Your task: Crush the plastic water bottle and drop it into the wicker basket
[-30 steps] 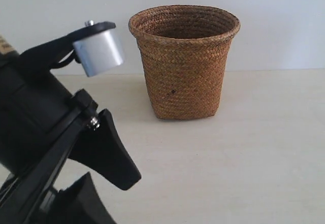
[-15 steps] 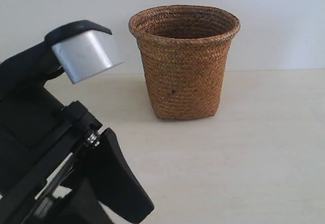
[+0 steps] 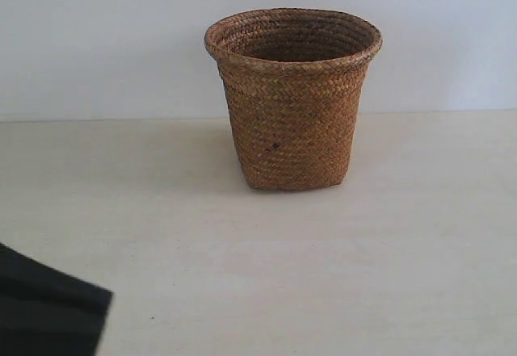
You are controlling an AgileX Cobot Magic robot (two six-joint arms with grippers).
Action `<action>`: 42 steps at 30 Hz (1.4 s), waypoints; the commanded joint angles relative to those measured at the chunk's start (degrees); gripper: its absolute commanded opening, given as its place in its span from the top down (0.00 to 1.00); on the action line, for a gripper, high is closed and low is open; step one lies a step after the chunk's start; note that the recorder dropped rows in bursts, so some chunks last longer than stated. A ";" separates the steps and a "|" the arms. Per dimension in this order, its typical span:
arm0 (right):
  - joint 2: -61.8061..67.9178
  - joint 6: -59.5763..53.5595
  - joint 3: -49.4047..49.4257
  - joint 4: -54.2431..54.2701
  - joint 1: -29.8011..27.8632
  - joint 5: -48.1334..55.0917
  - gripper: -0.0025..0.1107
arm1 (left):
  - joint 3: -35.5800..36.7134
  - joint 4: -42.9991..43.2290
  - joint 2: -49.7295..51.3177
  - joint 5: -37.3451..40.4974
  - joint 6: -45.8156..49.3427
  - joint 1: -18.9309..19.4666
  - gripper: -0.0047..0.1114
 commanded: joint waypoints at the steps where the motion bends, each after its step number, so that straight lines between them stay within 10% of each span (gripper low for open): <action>1: 0.03 1.01 5.09 0.09 0.02 -9.82 0.97 | 4.90 -2.10 -8.62 -12.31 1.62 -0.44 0.93; 20: -13.49 2.04 18.05 0.09 0.02 -23.31 0.97 | 17.46 -18.09 -15.60 -29.80 16.77 -0.44 0.93; 42: -16.01 6.77 22.79 1.30 0.02 -21.33 0.97 | 18.84 -19.45 -17.16 -29.34 16.22 -0.44 0.93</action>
